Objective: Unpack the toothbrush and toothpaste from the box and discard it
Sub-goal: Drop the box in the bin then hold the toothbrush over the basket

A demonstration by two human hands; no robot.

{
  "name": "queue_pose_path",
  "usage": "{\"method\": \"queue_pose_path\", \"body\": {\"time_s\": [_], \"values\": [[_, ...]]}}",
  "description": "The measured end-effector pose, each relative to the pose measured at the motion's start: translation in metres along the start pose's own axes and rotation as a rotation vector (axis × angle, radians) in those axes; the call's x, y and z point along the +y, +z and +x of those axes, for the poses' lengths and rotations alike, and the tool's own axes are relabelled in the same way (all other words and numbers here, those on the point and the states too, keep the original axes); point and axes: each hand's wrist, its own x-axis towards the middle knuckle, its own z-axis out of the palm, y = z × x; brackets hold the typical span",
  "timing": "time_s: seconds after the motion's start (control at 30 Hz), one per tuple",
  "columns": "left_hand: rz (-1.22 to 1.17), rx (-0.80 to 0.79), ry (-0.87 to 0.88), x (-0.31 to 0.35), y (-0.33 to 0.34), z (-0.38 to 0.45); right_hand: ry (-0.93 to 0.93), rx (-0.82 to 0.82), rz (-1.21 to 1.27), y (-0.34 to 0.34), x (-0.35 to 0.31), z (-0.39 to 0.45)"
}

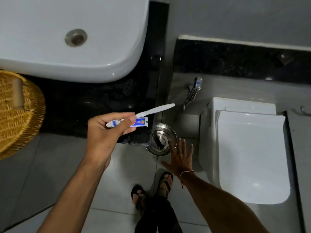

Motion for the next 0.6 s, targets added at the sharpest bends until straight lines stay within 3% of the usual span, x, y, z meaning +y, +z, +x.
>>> {"method": "queue_pose_path", "body": {"time_s": [0.4, 0.6], "values": [[0.047, -0.060, 0.011, 0.056, -0.035, -0.030, -0.056, 0.148, -0.064, -0.123, -0.008, -0.095], [0.110, -0.073, 0.058, 0.104, -0.056, -0.032, -0.065, 0.458, -0.031, -0.216, -0.008, -0.144]]}}
